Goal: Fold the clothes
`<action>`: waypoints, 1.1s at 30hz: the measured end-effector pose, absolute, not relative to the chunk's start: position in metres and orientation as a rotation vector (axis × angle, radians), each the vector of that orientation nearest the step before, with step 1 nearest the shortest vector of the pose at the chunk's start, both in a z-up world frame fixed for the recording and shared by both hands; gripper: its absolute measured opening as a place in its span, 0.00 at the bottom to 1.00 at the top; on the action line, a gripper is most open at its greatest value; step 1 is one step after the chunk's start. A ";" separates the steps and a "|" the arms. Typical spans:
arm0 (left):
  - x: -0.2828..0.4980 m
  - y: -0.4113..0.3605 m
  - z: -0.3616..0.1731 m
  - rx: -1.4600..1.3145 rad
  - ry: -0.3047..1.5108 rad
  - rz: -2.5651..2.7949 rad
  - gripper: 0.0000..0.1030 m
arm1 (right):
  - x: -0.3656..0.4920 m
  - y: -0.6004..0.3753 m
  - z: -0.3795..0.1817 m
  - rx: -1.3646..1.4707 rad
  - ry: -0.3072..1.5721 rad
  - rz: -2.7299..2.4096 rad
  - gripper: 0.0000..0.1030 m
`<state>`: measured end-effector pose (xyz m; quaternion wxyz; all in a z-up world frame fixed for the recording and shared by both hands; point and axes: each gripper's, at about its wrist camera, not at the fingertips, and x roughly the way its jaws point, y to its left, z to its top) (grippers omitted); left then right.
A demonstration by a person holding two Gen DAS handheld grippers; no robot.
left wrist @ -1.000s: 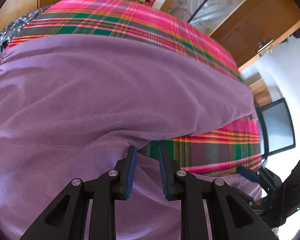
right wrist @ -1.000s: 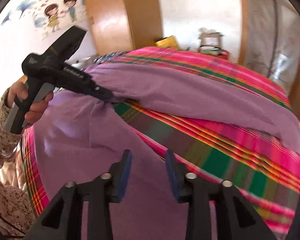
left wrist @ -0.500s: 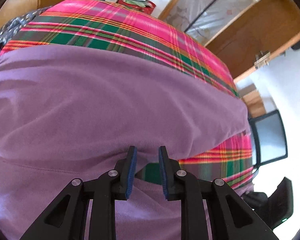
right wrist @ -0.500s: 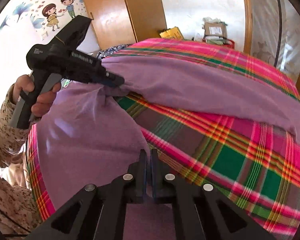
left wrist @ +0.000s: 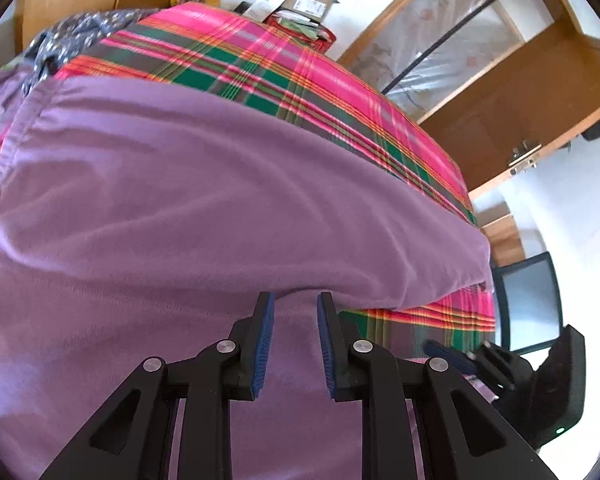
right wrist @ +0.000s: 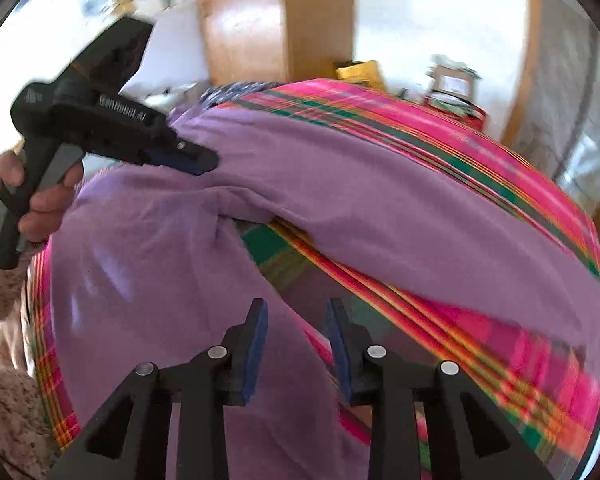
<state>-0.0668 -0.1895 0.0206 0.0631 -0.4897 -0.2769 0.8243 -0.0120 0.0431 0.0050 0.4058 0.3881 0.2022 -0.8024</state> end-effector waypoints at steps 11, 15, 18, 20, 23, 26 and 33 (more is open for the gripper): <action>-0.062 -0.217 0.006 -1.469 -0.976 2.470 0.21 | -0.023 -0.017 -0.013 0.972 0.587 -1.895 0.11; -0.063 -0.229 0.001 -1.474 -1.001 2.484 0.21 | -0.023 -0.015 -0.014 0.996 0.546 -1.899 0.05; -0.063 -0.236 -0.004 -1.483 -1.020 2.485 0.21 | -0.031 -0.002 -0.008 1.037 0.458 -1.964 0.04; -0.063 -0.241 -0.009 -1.492 -1.044 2.488 0.21 | -0.037 0.010 -0.002 1.057 0.361 -1.972 0.04; -0.060 -0.249 -0.011 -1.477 -1.056 2.528 0.21 | -0.040 0.021 0.001 1.098 0.267 -1.969 0.04; -0.058 -0.256 -0.013 -1.467 -1.095 2.519 0.21 | -0.045 0.018 -0.010 1.157 0.256 -1.971 0.04; -0.028 -0.304 0.018 -1.349 -1.141 2.711 0.21 | -0.041 0.007 -0.013 1.161 0.317 -2.021 0.05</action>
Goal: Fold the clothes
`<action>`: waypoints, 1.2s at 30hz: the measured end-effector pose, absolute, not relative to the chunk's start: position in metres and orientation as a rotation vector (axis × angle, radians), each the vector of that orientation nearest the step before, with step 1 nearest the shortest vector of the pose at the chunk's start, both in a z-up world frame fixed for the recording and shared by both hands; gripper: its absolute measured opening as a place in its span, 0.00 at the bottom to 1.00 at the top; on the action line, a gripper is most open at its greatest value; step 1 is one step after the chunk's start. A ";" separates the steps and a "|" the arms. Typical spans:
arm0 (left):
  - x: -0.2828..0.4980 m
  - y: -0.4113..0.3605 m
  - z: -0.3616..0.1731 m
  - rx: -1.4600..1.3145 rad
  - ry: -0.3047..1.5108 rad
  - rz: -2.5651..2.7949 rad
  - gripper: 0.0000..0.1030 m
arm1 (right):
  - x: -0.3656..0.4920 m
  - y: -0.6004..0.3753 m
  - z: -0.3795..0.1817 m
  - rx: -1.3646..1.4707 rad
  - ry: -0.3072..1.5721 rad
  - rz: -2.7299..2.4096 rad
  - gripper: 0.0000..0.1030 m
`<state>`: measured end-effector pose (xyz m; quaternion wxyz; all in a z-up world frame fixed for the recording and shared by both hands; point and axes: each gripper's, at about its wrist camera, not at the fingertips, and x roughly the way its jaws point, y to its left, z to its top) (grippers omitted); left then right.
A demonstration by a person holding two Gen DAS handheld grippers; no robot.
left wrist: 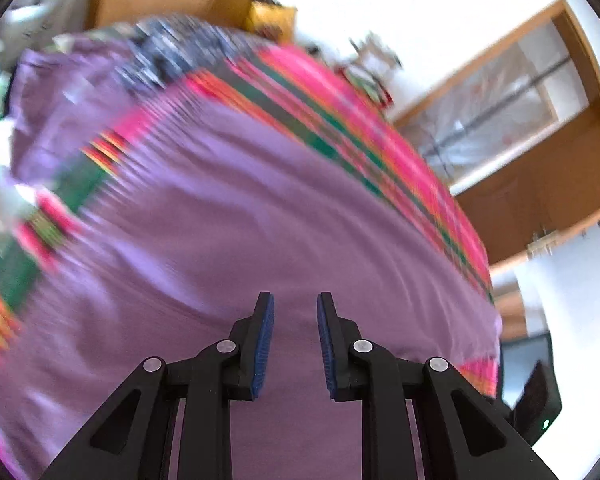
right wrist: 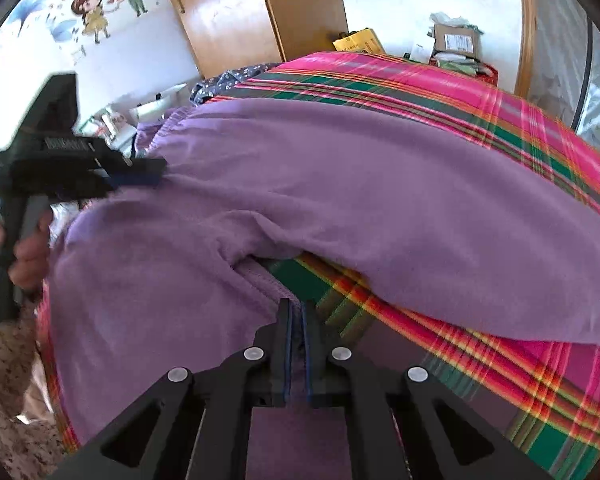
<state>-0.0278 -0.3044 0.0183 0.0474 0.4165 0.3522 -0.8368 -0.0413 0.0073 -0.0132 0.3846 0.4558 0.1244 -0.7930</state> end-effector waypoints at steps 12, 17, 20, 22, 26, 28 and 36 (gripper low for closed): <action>-0.025 -0.355 0.022 1.284 0.816 -2.451 0.25 | -0.049 0.030 -0.005 1.179 0.173 -2.167 0.09; -0.031 -0.363 0.005 1.317 0.827 -2.391 0.25 | -0.042 0.026 -0.004 1.165 0.187 -2.193 0.09; -0.028 -0.365 0.003 1.309 0.824 -2.389 0.25 | -0.039 0.021 -0.005 1.164 0.204 -2.197 0.09; -0.023 -0.369 0.004 1.290 0.835 -2.387 0.25 | -0.037 0.021 -0.003 1.148 0.206 -2.218 0.09; -0.001 -0.380 0.004 1.245 0.924 -2.364 0.25 | -0.026 0.011 0.013 1.035 0.217 -2.252 0.09; 0.005 -0.383 0.003 1.257 0.918 -2.354 0.25 | -0.019 0.000 0.021 0.979 0.226 -2.225 0.09; 0.023 -0.394 -0.013 1.364 1.023 -2.355 0.25 | 0.003 -0.059 0.018 0.942 0.313 -2.079 0.10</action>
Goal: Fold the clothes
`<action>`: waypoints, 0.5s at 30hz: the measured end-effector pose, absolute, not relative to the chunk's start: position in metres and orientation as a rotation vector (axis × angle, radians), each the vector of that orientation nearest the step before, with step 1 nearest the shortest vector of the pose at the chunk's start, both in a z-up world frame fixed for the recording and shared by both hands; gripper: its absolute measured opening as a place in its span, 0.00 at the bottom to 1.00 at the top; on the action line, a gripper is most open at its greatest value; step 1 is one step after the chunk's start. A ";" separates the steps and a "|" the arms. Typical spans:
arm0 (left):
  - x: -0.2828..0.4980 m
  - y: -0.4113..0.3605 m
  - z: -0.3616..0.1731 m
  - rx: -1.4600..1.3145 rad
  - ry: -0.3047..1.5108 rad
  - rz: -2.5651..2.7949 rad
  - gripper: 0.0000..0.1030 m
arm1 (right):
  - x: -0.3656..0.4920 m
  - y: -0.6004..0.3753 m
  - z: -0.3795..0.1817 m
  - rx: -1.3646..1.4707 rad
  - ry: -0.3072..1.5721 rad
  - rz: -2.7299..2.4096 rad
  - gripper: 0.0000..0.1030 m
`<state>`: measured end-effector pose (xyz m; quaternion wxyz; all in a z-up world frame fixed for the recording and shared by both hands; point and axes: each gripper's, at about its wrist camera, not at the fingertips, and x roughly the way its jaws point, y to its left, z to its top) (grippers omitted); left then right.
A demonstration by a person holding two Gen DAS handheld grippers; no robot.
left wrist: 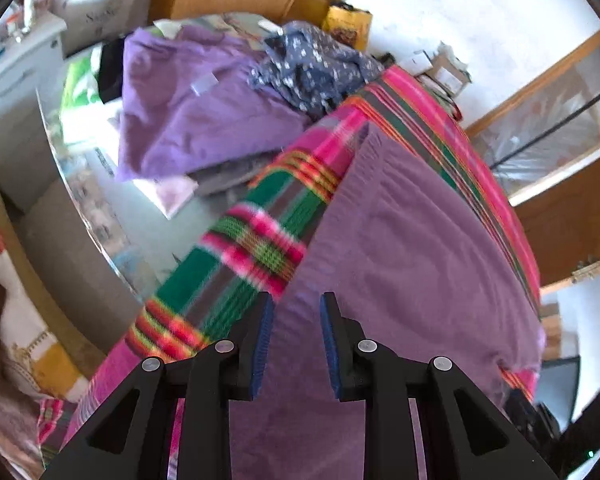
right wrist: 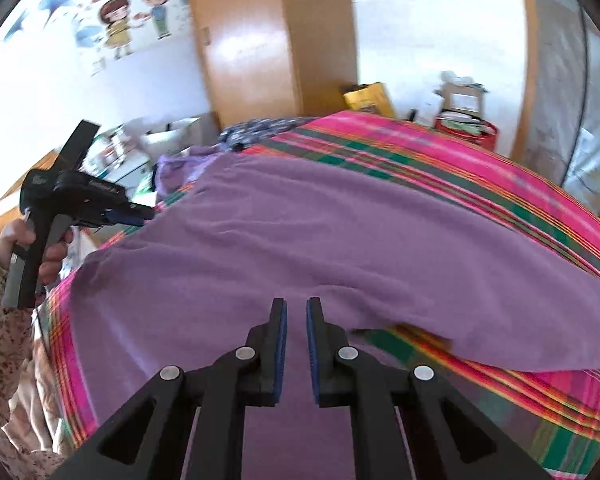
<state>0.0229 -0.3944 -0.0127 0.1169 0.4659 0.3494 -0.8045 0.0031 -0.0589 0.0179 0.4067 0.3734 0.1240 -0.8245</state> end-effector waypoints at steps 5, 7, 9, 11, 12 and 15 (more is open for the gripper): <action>0.036 -0.393 -0.013 1.374 1.008 -2.397 0.25 | 0.011 -0.088 0.011 0.955 0.338 -2.025 0.25; 0.040 -0.390 -0.013 1.377 0.987 -2.420 0.25 | 0.014 -0.099 0.009 0.957 0.343 -2.011 0.25; 0.043 -0.386 -0.012 1.377 0.956 -2.444 0.25 | 0.017 -0.108 0.007 0.961 0.346 -1.999 0.25; 0.045 -0.380 -0.011 1.380 0.918 -2.471 0.25 | 0.020 -0.116 0.005 0.966 0.352 -1.988 0.25; 0.045 -0.376 -0.010 1.391 0.893 -2.486 0.25 | 0.021 -0.120 0.004 0.968 0.359 -1.983 0.25; 0.045 -0.365 -0.007 1.418 0.814 -2.535 0.25 | 0.024 -0.130 0.001 0.974 0.376 -1.975 0.25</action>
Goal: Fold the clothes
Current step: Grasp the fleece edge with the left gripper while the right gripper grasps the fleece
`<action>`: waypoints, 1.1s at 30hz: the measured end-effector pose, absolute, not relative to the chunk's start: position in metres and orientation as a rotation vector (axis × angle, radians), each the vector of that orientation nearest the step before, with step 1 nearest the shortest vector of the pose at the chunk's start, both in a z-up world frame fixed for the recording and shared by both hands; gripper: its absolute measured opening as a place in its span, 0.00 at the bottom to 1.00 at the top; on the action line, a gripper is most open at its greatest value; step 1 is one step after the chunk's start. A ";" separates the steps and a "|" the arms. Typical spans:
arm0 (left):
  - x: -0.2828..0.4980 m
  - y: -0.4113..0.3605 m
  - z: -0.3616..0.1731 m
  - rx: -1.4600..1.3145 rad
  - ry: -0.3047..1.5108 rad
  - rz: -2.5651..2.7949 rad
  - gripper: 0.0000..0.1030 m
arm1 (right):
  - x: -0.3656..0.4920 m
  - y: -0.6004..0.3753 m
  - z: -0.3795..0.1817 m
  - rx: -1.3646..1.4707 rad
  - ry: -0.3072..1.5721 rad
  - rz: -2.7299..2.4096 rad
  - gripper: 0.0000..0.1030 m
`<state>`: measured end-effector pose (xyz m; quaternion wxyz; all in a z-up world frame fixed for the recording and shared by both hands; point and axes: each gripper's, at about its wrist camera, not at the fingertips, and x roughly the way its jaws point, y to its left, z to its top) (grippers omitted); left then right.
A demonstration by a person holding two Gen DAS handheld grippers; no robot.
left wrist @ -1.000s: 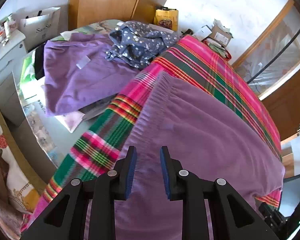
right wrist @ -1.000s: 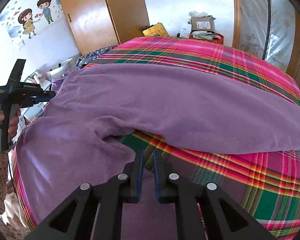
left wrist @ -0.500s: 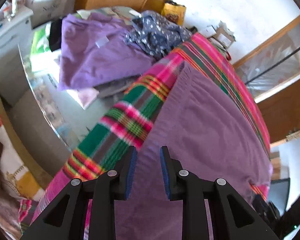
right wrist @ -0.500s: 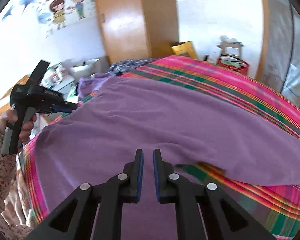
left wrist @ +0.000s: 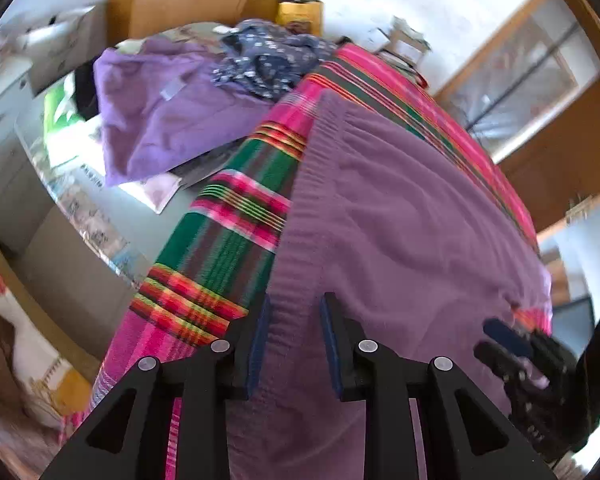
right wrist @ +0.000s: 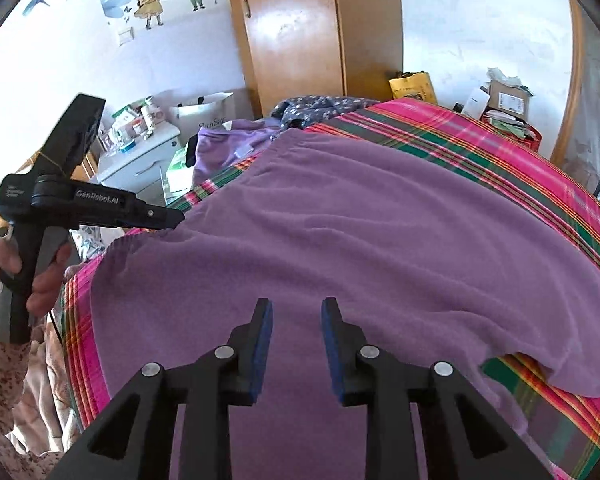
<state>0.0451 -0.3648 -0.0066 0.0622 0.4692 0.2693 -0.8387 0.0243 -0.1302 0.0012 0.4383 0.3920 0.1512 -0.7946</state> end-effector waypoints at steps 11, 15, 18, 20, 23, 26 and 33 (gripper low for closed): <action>0.041 -0.360 -0.004 1.387 0.907 -2.614 0.08 | 0.030 -0.146 0.000 0.979 0.385 -1.973 0.25; 0.052 -0.367 -0.004 1.361 0.981 -2.581 0.08 | 0.031 -0.149 0.002 0.975 0.372 -1.960 0.25; 0.062 -0.369 0.001 1.310 0.938 -2.570 0.08 | 0.034 -0.158 0.004 0.952 0.366 -1.932 0.26; 0.068 -0.371 0.003 1.294 0.956 -2.567 0.08 | 0.036 -0.169 0.006 0.924 0.367 -1.906 0.29; 0.075 -0.374 0.004 1.274 0.973 -2.554 0.08 | 0.037 -0.193 0.006 0.890 0.383 -1.861 0.30; 0.079 -0.379 0.003 1.266 1.006 -2.528 0.11 | 0.036 -0.219 -0.001 0.895 0.423 -1.818 0.30; 0.082 -0.392 -0.002 1.248 1.067 -2.487 0.19 | 0.046 -0.249 -0.019 0.910 0.553 -1.760 0.10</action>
